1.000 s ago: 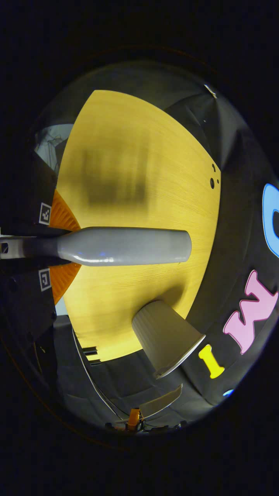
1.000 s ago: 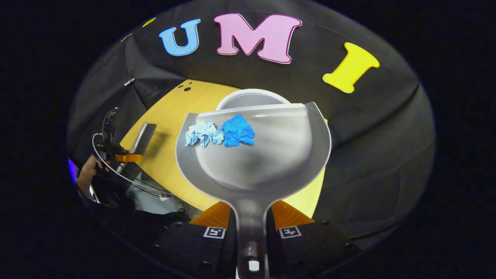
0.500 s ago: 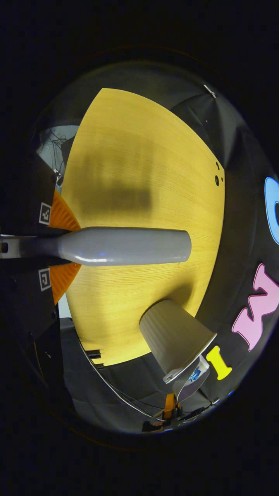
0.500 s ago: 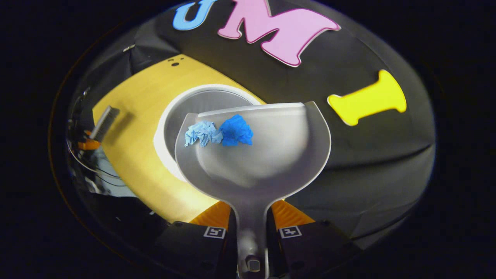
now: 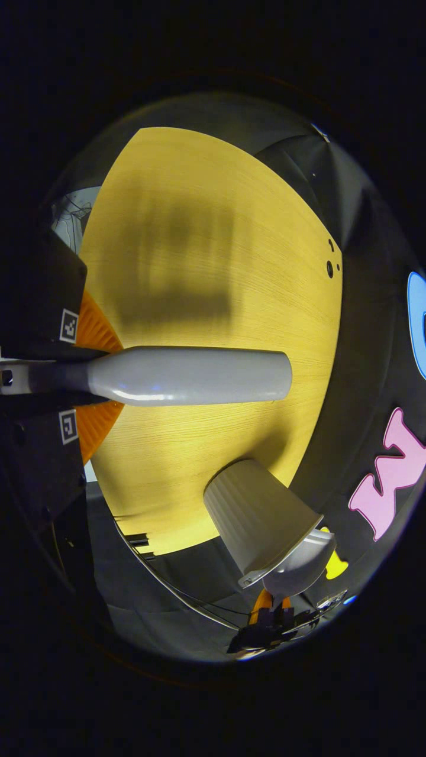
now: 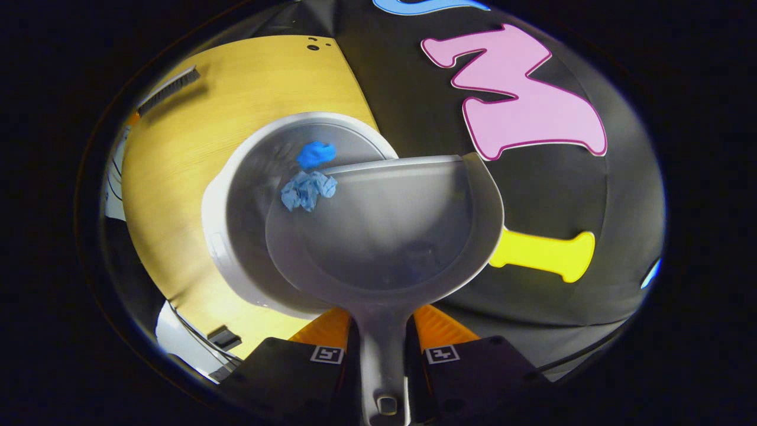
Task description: Pick up the small broom and dustpan from the desktop, sweep the trash into the dustpan with the broom, and then empty the trash into the garbage bin.
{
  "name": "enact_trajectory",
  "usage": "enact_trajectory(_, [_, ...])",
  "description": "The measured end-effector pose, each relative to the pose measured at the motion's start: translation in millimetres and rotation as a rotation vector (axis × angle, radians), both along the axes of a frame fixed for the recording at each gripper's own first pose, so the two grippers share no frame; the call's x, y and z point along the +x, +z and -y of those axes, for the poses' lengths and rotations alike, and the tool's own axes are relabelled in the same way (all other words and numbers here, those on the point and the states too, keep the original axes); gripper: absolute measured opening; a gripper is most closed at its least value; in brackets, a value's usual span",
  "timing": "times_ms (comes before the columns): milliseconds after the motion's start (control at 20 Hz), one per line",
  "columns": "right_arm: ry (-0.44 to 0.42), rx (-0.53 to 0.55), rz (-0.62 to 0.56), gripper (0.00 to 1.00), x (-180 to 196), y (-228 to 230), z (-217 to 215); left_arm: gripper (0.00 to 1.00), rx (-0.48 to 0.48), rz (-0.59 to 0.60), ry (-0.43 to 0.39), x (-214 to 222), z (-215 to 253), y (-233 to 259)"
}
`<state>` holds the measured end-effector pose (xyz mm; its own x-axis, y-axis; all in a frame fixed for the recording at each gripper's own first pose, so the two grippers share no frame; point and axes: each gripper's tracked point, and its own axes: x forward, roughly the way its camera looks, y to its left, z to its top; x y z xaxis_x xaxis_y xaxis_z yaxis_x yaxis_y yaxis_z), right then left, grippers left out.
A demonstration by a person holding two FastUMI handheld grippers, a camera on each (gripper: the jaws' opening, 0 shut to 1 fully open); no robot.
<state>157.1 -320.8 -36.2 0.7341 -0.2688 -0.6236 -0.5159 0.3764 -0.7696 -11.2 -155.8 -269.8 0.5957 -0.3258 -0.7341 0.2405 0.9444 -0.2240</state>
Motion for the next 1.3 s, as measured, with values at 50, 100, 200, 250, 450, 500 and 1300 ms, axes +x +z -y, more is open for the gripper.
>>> enact_trajectory(50, [-0.013,0.005,0.005,0.35,1.4,-1.6,-1.5,0.26,0.000,0.000,-0.002,1.4,-1.8,0.5])
enact_trajectory(100, [-0.027,0.010,0.012,0.35,0.3,-1.0,-2.2,0.26,0.000,0.002,-0.005,3.0,-4.3,1.5])
enact_trajectory(200, [-0.046,-0.001,0.026,0.35,6.0,1.2,0.8,0.26,0.016,0.013,-0.009,5.7,-11.8,3.7])
enact_trajectory(250, [-0.045,-0.021,0.037,0.35,5.8,1.1,1.9,0.29,0.029,0.020,-0.011,7.8,-16.8,4.6])
enact_trajectory(450, [0.044,-0.186,0.097,0.35,6.6,5.0,5.3,0.27,0.023,0.032,-0.016,15.3,-24.9,8.4])
enact_trajectory(500, [0.072,-0.226,0.112,0.35,6.1,6.4,2.1,0.27,0.016,0.033,-0.017,15.7,-25.4,7.8])
enact_trajectory(1300, [-0.249,0.168,0.169,0.35,-26.3,5.0,11.6,0.26,-0.009,0.064,0.013,9.8,-44.0,8.4])
